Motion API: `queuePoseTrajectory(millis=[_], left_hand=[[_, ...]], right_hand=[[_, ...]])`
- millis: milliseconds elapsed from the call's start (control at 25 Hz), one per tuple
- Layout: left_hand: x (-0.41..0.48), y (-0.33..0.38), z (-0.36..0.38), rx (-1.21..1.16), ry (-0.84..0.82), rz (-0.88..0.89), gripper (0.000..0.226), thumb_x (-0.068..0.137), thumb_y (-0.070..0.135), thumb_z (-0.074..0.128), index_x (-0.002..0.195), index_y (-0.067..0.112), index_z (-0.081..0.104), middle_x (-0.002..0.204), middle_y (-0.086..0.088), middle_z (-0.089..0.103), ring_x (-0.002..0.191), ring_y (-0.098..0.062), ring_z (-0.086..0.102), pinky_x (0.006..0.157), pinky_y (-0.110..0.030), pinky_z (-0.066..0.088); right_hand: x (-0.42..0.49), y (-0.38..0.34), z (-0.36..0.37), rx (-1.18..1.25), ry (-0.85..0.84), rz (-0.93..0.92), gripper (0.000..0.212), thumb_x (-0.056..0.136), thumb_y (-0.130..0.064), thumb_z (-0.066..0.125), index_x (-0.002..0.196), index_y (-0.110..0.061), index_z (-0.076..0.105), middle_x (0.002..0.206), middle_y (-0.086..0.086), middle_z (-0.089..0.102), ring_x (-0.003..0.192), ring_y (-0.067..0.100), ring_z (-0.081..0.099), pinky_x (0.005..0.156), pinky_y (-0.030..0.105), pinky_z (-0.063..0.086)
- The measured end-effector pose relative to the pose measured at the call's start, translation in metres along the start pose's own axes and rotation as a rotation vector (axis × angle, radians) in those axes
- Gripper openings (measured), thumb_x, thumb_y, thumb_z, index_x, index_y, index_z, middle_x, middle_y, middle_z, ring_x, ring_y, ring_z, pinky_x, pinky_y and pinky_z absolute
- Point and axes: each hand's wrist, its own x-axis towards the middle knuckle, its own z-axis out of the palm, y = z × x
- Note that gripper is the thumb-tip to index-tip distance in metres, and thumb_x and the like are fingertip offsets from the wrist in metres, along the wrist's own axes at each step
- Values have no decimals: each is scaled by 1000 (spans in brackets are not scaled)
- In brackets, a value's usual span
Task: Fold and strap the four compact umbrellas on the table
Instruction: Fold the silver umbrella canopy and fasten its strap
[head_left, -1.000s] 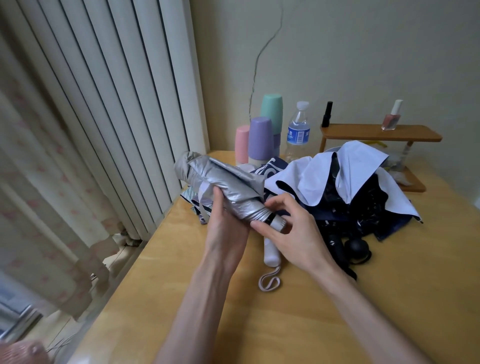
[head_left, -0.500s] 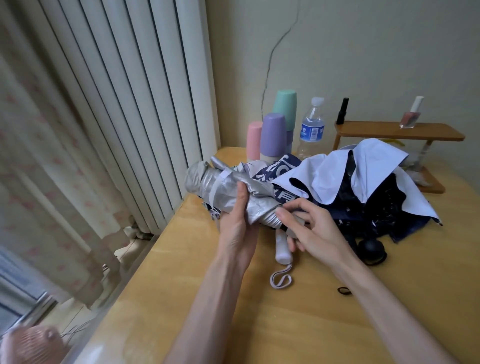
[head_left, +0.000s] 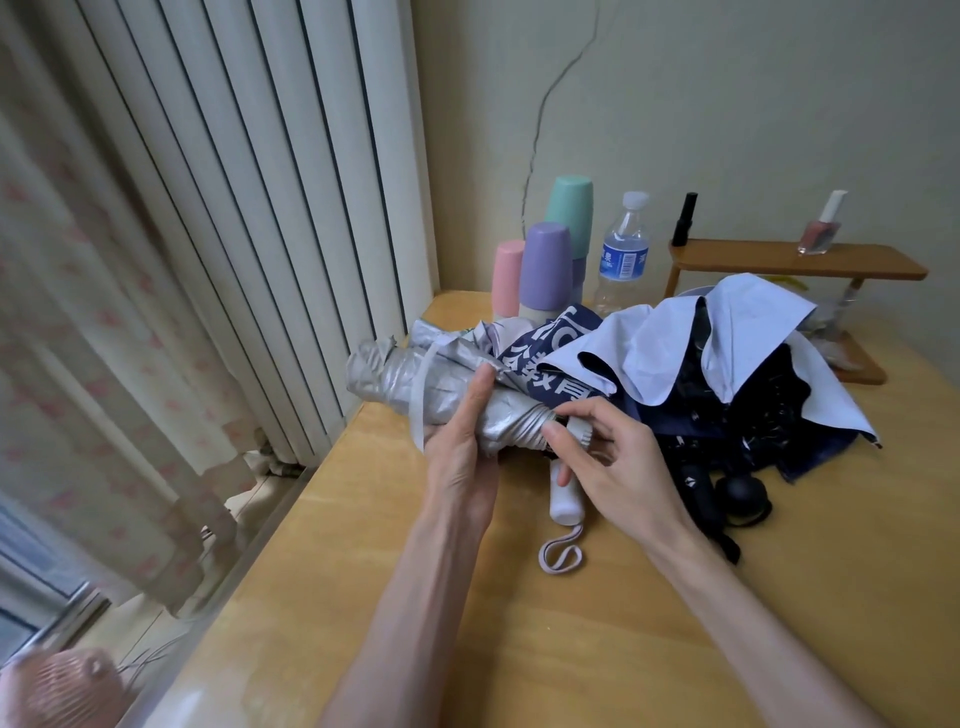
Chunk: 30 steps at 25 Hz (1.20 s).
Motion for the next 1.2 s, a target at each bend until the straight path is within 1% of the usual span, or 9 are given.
queuePoseTrajectory(millis=[120,400,560,600,680,840,1000,1080,1200], left_hand=[[3,1,0,-29,31,-13,54,79,18,85,128,0,73,126,-18,75,106,-25,74,92,-38,62],[3,4,-2,-46,-19,-17,49,81,16,83,127,1,73,123,-17,76,107,-25,74,99,-41,59],[5,5,-3,-31,6,-21,49,85,15,81,130,-1,72,128,-19,73,108,-25,73,98,-40,60],[6,6,-4,-32,20,-25,49,85,15,81,131,-2,72,129,-20,73,108,-26,72,98,-40,60],[6,7,-6,-53,29,-36,52,82,15,84,130,-1,72,132,-20,71,111,-28,72,102,-44,58],[5,9,-6,-79,-4,-42,30,81,13,83,111,11,81,119,-14,76,106,-25,73,105,-45,57],[6,9,-7,-58,69,-20,45,87,8,81,130,-3,71,123,-18,75,102,-25,73,101,-43,59],[5,10,-6,-54,75,-13,39,88,7,81,125,0,74,118,-16,77,100,-24,75,97,-42,61],[5,10,-6,-26,62,-26,38,81,13,85,118,4,76,114,-14,78,99,-24,76,95,-42,61]], right_hand=[[-1,3,-1,-53,-25,-74,32,88,-22,86,114,-26,69,101,-3,76,89,17,75,82,29,60],[2,6,-6,6,-31,33,15,96,-30,76,104,-18,73,65,9,71,67,24,70,67,29,53],[0,6,-6,13,-93,-1,35,85,-21,88,116,-24,70,102,0,76,85,20,76,81,31,61],[-1,6,-6,2,-101,-8,35,85,-18,88,115,-24,71,102,0,76,85,21,76,82,34,62],[0,8,-5,6,-102,9,26,89,-21,84,112,-21,73,86,5,76,75,26,75,78,40,62],[1,11,-5,-4,-131,26,22,95,-32,77,111,-18,72,69,10,73,70,27,72,79,42,59],[-1,12,-5,7,-178,-23,38,86,-19,87,119,-24,69,104,-2,77,93,19,76,87,32,60],[-1,14,-4,19,-164,-24,34,89,-15,85,119,-23,70,98,-1,77,84,20,77,83,33,62],[0,12,-5,19,-149,-2,22,95,-27,75,115,-19,71,75,7,74,71,20,73,77,32,58]])
